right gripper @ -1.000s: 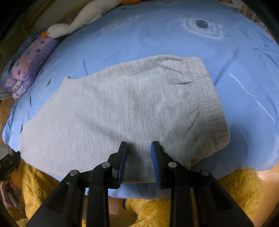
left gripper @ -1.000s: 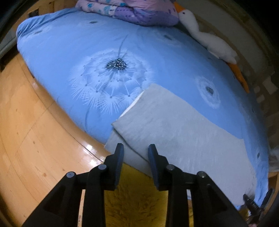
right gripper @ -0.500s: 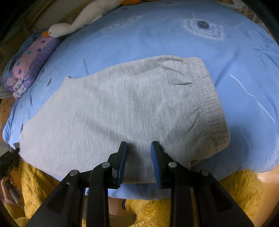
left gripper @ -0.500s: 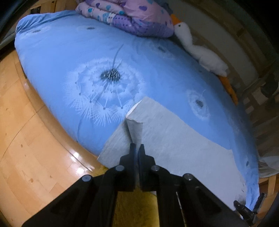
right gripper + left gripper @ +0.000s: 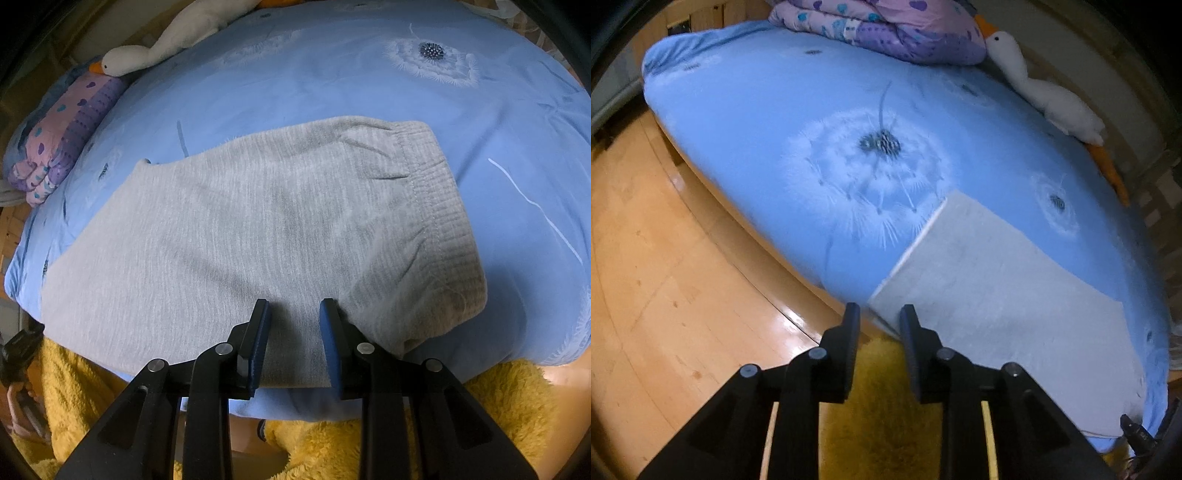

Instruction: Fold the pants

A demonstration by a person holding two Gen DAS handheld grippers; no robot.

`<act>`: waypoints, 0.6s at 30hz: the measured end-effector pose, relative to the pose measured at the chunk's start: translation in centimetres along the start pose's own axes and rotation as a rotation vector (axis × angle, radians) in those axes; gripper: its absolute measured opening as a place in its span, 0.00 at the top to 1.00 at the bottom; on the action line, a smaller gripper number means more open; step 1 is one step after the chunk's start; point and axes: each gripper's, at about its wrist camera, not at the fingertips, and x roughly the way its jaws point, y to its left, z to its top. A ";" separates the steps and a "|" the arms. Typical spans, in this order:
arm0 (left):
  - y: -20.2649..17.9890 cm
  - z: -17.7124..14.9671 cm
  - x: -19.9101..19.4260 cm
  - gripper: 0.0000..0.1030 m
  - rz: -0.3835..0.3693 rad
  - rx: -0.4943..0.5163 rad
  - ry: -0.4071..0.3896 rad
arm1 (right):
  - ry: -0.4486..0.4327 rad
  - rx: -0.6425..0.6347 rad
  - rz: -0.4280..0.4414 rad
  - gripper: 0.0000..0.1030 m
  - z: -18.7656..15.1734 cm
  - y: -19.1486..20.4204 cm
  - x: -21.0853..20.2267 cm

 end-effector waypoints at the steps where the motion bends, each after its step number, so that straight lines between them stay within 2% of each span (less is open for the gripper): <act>1: -0.1 0.2 -0.5 0.77 -0.008 0.002 -0.011 | 0.003 0.007 -0.005 0.74 0.2 0.1 -0.1; 4: -1.7 0.8 -1.8 0.76 -0.067 0.043 -0.032 | -0.007 0.013 -0.021 0.74 0.5 0.9 -0.8; 7: -4.6 1.0 -1.7 0.71 -0.125 0.116 -0.021 | -0.026 0.005 0.000 0.74 0.6 2.0 -1.4; 12: -9.2 0.2 0.8 0.69 -0.168 0.218 0.062 | -0.014 -0.047 -0.005 0.74 0.8 3.4 -0.9; 15: -11.3 -1.1 3.1 0.63 -0.145 0.299 0.108 | 0.025 -0.024 -0.007 0.74 0.5 3.0 0.6; 18: -12.4 -1.9 3.5 0.57 -0.107 0.391 0.066 | 0.020 -0.004 0.011 0.74 0.6 2.5 0.8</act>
